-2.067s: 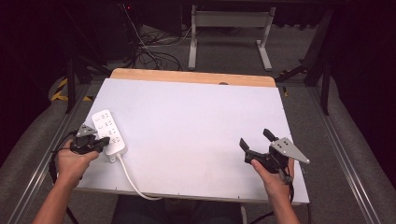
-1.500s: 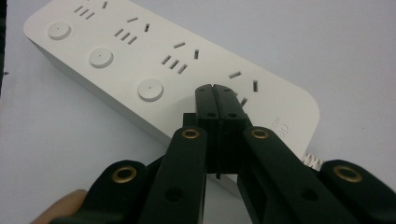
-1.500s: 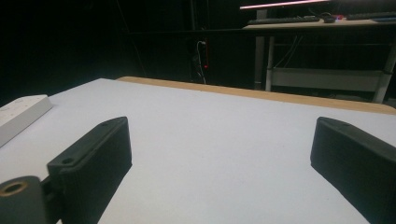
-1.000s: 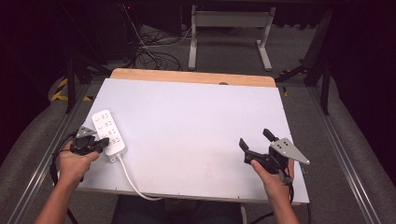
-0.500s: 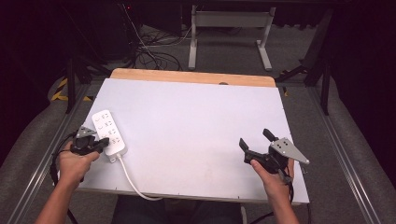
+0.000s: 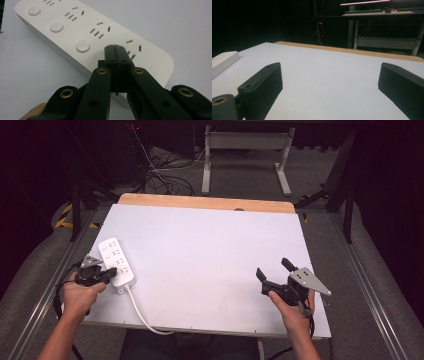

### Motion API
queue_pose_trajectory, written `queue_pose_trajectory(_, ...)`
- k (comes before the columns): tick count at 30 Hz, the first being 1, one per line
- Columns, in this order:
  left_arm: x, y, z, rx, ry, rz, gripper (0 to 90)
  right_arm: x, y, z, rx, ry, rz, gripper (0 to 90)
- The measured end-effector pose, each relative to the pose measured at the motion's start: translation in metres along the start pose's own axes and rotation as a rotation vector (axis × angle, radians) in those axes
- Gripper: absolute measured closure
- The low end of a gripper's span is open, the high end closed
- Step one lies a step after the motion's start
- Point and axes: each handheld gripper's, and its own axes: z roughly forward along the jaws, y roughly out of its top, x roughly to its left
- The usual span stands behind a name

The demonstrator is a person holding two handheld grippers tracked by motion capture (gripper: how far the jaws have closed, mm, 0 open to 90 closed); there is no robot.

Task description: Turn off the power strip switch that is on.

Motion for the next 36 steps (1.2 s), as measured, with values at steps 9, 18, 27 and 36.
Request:
queue_pose_trajectory(9, 0.001, 0.000, 0.000, 0.002, -0.005, -0.009, 90.0, 0.001, 0.000, 0.000, 0.000, -0.001, 0.000, 6.2)
queue_pose_trajectory(18, 0.002, 0.000, -0.001, 0.003, -0.012, -0.015, 90.0, 0.001, 0.000, 0.000, -0.001, 0.001, 0.005, 6.2)
queue_pose_trajectory(27, 0.010, 0.000, -0.004, -0.033, -0.041, -0.027, 90.0, 0.002, 0.000, 0.002, 0.006, 0.006, -0.001, 6.2)
queue_pose_trajectory(36, 0.002, 0.009, -0.025, -0.275, -0.056, -0.039, 90.0, 0.003, 0.000, 0.003, 0.004, 0.011, -0.001, 6.2)
